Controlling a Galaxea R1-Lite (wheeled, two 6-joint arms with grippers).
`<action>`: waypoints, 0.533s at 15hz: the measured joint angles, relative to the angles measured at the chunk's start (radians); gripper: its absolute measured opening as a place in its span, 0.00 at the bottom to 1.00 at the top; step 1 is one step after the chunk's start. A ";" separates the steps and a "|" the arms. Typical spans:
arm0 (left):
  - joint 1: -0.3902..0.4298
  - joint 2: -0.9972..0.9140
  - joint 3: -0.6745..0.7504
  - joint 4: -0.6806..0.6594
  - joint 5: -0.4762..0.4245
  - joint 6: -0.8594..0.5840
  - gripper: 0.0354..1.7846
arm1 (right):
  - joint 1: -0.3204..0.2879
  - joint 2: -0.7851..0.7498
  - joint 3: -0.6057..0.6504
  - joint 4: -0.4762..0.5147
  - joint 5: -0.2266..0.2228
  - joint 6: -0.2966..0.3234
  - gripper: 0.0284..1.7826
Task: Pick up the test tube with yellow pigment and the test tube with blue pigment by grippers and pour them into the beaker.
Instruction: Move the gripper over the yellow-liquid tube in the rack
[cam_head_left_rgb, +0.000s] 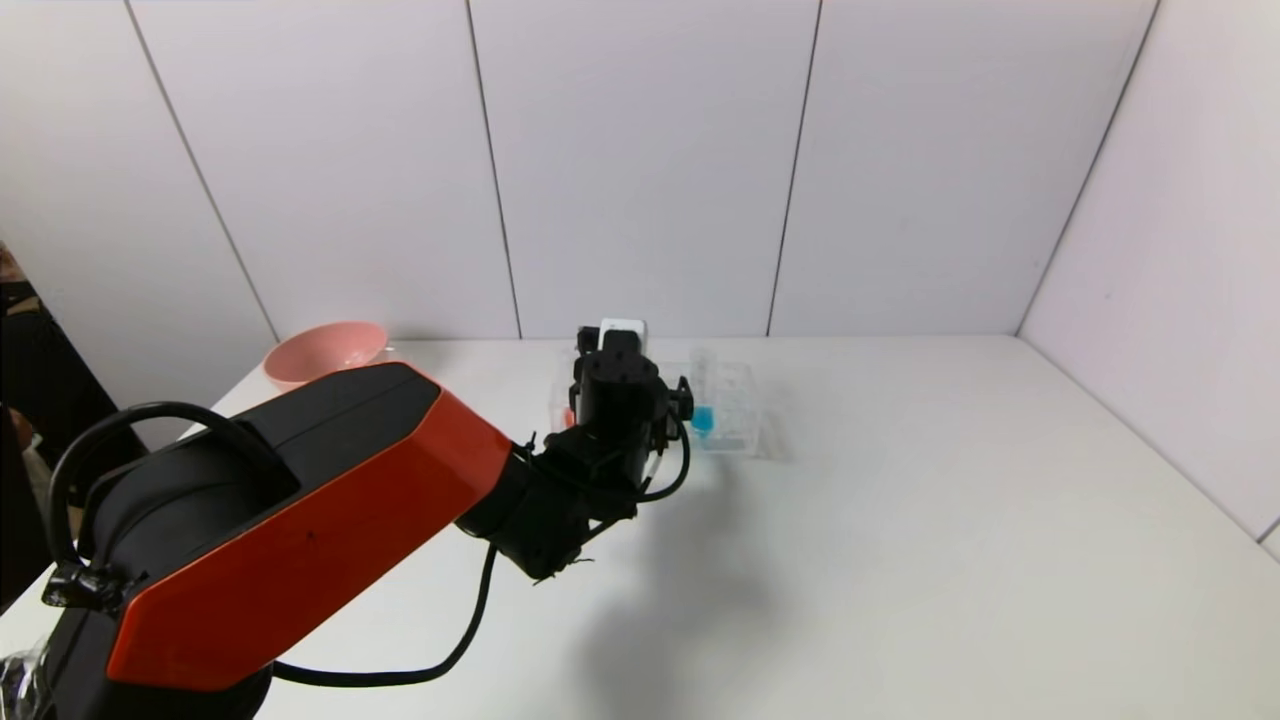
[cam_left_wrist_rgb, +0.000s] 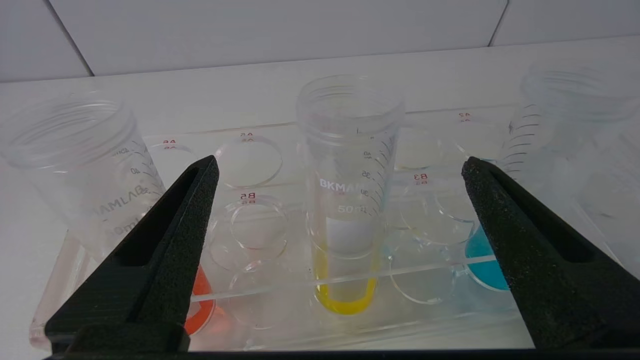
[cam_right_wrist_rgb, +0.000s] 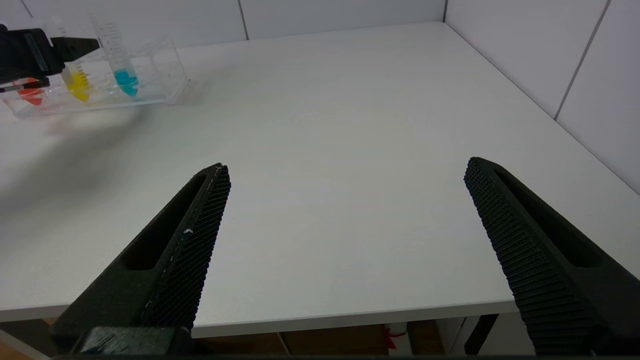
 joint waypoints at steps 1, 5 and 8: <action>0.002 0.004 -0.009 0.006 0.000 0.000 0.96 | 0.000 0.000 0.000 0.000 0.000 0.000 0.96; 0.008 0.022 -0.050 0.031 -0.001 0.000 0.96 | 0.000 0.000 0.000 0.000 0.000 0.000 0.96; 0.013 0.035 -0.079 0.044 -0.002 -0.001 0.96 | 0.000 0.000 0.000 0.000 0.000 0.000 0.96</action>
